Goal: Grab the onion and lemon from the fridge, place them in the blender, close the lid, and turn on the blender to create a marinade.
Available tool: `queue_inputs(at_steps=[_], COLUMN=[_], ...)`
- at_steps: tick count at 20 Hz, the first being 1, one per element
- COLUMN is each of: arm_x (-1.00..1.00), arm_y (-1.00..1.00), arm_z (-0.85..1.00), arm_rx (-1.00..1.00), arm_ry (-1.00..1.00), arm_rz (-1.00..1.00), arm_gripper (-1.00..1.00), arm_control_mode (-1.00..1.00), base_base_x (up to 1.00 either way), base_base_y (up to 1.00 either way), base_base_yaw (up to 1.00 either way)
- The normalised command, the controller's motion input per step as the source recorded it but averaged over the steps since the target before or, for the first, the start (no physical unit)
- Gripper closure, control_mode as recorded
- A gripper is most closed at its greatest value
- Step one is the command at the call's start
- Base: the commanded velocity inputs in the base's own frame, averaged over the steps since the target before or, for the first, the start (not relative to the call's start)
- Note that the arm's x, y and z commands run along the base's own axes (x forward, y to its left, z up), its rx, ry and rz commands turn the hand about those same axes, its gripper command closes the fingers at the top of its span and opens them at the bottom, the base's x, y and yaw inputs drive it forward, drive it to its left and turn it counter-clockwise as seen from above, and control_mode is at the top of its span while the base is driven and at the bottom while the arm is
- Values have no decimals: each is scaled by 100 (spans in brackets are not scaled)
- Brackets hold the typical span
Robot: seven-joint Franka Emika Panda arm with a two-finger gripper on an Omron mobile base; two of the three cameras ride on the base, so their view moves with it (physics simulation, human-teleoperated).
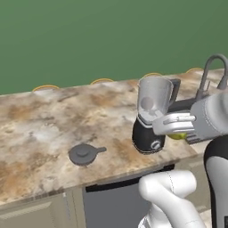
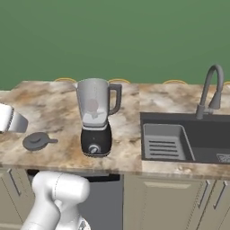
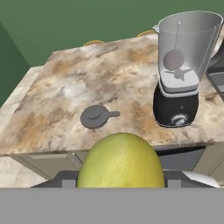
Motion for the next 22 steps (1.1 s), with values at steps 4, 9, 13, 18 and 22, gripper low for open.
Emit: queue_inputs(at_steps=[4,9,13,18,22], arm_x=[0,0,0,32,64], arm_y=[0,0,0,-7,-17], arm_z=[0,0,0,1,2], arm_rx=[0,0,0,0,0], arm_ry=[0,0,0,0,0], arm_rz=[0,0,0,-1,-3], arm_gripper=[100,100,100,100,100], arm_control_mode=[100,100,100,-100,-100], base_base_x=[24,21,32,22,0], base_base_y=[2,0,0,0,0], base_base_yaw=[10,9,0,0,0])
